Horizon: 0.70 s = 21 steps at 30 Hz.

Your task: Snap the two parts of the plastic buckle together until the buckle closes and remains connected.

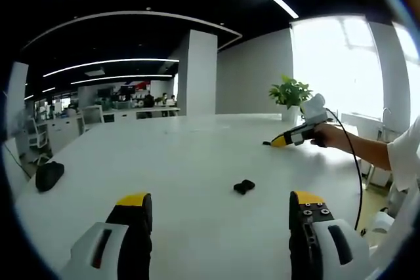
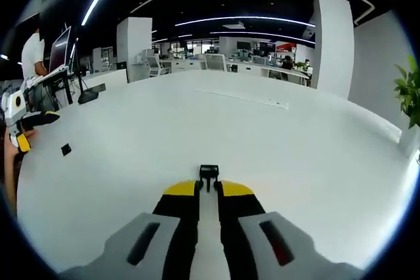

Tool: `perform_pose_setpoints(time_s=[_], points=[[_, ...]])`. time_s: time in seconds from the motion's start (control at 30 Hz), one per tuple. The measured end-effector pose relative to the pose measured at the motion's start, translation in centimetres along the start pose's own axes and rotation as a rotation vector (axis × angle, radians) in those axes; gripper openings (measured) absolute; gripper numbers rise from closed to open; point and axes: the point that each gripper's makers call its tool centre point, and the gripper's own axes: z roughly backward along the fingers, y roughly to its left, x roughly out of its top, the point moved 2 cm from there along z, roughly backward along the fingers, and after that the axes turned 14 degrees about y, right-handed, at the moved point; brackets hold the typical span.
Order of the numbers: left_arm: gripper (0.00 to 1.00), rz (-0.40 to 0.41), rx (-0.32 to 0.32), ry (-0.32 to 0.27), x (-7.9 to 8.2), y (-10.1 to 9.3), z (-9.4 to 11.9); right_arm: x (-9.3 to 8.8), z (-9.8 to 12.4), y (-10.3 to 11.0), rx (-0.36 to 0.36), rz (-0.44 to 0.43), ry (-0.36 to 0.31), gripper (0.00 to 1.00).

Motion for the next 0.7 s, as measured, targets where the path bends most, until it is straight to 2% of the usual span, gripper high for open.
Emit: perform_pose_setpoints(time_s=[0.2, 0.27, 0.6, 0.7], points=[[0.88, -0.001, -0.002, -0.001, 0.1, 0.0, 0.0, 0.2, 1.0, 1.6, 0.067, 0.005, -0.026, 0.09], [0.88, 0.0, -0.002, -0.001, 0.1, 0.0, -0.1, 0.1, 1.4, 2.7, 0.102, 0.032, -0.031, 0.09], [0.88, -0.002, -0.012, -0.007, 0.3, -0.2, -0.2, -0.7, 2.8, 7.7, 0.356, 0.187, -0.012, 0.09], [0.88, -0.004, -0.016, -0.008, 0.4, -0.4, -0.1, -1.4, 2.8, 8.8, 0.417, 0.227, 0.035, 0.09]])
